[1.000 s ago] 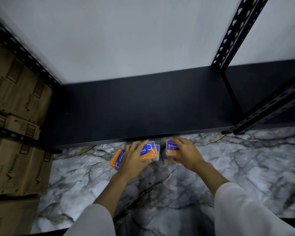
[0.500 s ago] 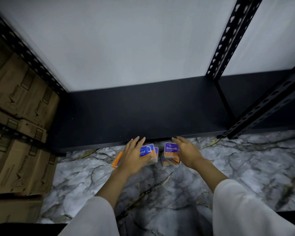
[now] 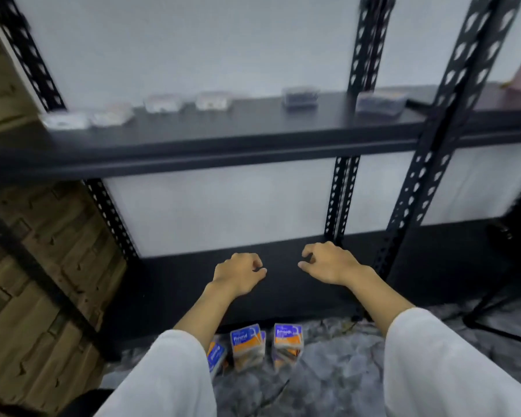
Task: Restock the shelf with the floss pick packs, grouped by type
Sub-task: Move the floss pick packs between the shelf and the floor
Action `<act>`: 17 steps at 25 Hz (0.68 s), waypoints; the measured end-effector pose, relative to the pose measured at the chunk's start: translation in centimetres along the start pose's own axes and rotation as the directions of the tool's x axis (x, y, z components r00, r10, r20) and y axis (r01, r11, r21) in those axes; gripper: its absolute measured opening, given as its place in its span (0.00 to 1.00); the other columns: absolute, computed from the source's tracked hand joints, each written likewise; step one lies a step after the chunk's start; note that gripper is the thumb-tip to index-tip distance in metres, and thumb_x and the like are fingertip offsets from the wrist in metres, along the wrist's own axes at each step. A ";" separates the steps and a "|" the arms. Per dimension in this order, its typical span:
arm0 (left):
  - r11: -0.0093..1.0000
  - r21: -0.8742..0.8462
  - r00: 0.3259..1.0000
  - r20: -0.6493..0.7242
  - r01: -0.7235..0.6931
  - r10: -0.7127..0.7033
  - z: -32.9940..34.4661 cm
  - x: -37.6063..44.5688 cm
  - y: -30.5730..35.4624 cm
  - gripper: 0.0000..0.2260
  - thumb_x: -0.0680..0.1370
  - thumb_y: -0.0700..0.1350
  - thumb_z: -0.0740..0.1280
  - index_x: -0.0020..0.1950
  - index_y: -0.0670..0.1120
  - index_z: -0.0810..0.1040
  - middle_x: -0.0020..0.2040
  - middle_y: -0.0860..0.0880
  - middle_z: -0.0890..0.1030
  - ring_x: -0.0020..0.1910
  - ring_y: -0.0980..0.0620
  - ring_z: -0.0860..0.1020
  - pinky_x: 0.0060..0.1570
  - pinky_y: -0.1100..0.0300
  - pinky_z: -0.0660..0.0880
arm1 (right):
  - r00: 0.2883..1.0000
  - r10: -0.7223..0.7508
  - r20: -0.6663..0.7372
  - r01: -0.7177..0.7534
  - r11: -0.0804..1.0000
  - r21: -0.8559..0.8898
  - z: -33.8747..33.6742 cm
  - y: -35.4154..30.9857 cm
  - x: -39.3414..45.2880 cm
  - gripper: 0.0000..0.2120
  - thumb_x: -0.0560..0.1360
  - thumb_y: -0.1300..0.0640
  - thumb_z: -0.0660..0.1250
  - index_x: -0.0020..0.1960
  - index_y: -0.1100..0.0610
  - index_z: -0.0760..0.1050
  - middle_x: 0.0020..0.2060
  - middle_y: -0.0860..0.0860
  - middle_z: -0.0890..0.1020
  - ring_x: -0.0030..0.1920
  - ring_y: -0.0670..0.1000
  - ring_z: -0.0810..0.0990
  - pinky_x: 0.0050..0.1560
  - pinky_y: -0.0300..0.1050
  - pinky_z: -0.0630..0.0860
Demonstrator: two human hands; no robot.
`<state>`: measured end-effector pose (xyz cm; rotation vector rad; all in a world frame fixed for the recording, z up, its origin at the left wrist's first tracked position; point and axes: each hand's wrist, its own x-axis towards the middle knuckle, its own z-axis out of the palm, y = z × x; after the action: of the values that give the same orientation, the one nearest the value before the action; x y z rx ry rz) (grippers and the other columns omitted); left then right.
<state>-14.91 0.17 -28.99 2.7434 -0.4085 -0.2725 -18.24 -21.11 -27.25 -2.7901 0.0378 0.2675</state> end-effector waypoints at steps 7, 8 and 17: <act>0.971 0.094 0.927 -0.289 -0.222 0.240 -13.7 0.3 9.9 0.12 0.79 0.56 0.61 0.58 0.54 0.78 0.59 0.56 0.79 0.56 0.52 0.77 0.49 0.58 0.70 | 0.948 -0.078 -0.307 0.062 0.996 -0.061 -14.9 -3.2 -3.3 0.18 0.78 0.44 0.59 0.64 0.50 0.72 0.57 0.50 0.80 0.58 0.54 0.77 0.55 0.51 0.74; 0.965 0.098 0.911 -0.320 -0.242 0.261 -15.6 0.7 11.0 0.12 0.78 0.56 0.61 0.57 0.54 0.78 0.57 0.56 0.80 0.55 0.52 0.78 0.49 0.57 0.71 | 0.933 -0.094 -0.346 0.072 0.994 -0.077 -16.9 -3.5 -3.3 0.17 0.78 0.44 0.60 0.63 0.50 0.72 0.56 0.51 0.80 0.56 0.54 0.77 0.54 0.51 0.74; 0.941 0.044 0.861 -0.390 -0.335 0.325 -24.5 11.8 16.7 0.09 0.78 0.53 0.61 0.48 0.52 0.80 0.52 0.54 0.82 0.51 0.50 0.79 0.52 0.50 0.77 | 0.828 -0.097 -0.552 0.026 0.991 -0.135 -27.8 1.1 5.6 0.18 0.78 0.47 0.60 0.64 0.55 0.71 0.57 0.53 0.78 0.56 0.55 0.76 0.56 0.53 0.75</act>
<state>-2.08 -10.82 -1.93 2.5535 -0.7393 0.3562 -7.74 -31.36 -2.90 -2.8792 0.0724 -0.5933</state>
